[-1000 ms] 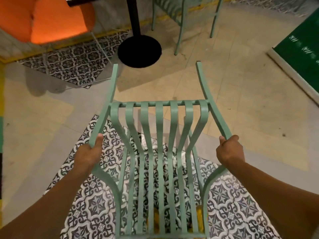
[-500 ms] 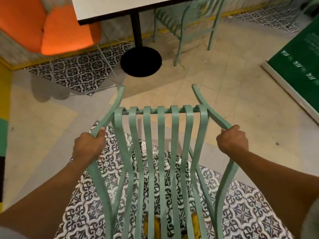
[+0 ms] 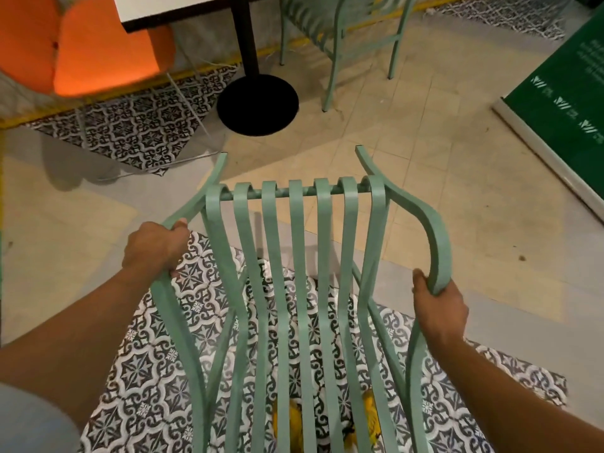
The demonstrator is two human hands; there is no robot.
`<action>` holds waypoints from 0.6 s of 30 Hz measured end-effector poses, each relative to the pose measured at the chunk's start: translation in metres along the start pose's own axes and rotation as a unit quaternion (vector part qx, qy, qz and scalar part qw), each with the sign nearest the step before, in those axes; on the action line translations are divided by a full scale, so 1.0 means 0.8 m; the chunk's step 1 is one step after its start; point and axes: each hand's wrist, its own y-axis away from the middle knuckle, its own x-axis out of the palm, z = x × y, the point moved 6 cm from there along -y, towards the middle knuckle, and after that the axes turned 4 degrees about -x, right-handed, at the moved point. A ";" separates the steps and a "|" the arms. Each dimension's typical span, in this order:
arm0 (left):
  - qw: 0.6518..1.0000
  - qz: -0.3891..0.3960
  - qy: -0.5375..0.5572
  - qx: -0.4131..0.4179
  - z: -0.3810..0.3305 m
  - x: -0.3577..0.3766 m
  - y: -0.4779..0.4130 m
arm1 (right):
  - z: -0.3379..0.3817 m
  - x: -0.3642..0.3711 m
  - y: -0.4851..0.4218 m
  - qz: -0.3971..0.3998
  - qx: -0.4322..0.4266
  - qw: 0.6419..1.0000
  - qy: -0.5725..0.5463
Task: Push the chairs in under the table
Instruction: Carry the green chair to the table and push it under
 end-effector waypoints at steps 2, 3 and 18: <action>1.000 0.011 0.004 -0.003 0.001 0.002 -0.005 | -0.029 0.013 0.013 0.013 0.057 0.998 -0.016; 1.000 0.018 0.004 -0.004 0.001 0.002 -0.008 | -0.041 0.019 0.017 0.021 0.082 0.996 -0.024; 0.978 0.003 0.206 0.017 -0.007 -0.003 -0.010 | -0.082 0.053 0.000 0.041 0.209 0.977 0.013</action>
